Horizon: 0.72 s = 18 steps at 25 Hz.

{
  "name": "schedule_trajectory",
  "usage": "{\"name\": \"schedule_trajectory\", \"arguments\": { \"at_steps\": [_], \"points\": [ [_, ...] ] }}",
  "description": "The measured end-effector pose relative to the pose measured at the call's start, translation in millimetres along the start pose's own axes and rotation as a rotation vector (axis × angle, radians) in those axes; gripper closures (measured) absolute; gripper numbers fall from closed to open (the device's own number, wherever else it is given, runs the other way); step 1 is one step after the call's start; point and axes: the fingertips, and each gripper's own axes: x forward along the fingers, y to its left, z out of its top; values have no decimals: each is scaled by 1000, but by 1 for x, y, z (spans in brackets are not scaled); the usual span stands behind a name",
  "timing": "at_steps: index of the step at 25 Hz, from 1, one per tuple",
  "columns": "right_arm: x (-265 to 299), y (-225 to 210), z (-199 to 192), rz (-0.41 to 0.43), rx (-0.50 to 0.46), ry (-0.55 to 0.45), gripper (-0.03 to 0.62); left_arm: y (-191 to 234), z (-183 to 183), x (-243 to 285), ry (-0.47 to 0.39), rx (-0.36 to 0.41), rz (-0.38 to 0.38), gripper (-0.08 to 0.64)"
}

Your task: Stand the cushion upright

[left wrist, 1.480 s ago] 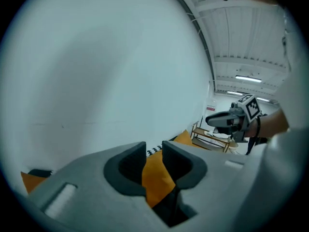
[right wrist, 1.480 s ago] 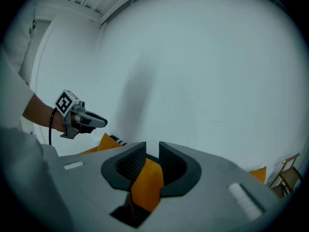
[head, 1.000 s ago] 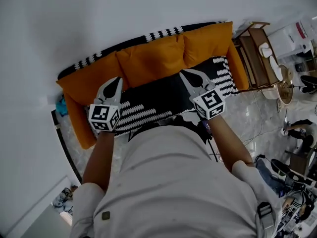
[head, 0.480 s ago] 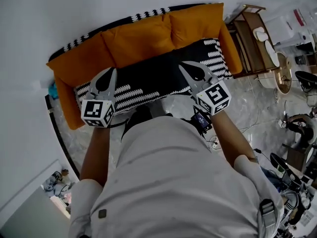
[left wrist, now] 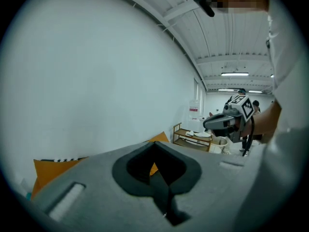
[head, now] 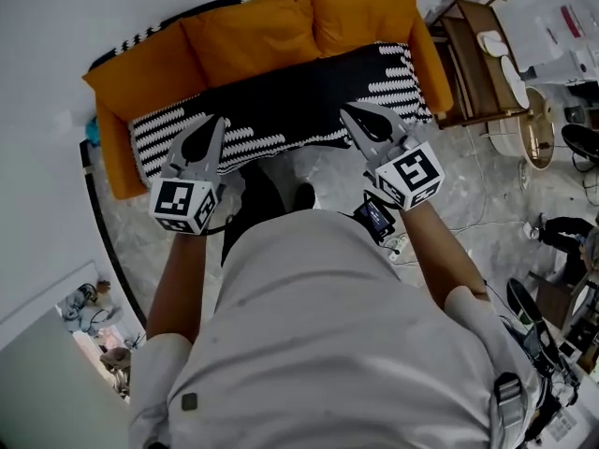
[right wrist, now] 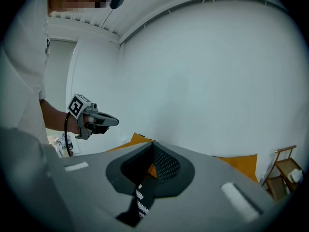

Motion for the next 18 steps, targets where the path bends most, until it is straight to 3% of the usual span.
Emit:
{"name": "schedule_trajectory", "arguments": {
  "at_steps": [7,18],
  "points": [
    [-15,31,1,35,-8,-14,581,-20,11,-32,-20,5,12,557],
    [-6,123,29,-4,-20,-41,582,1,23,-119,-89,22,-38,557]
  ]
}}
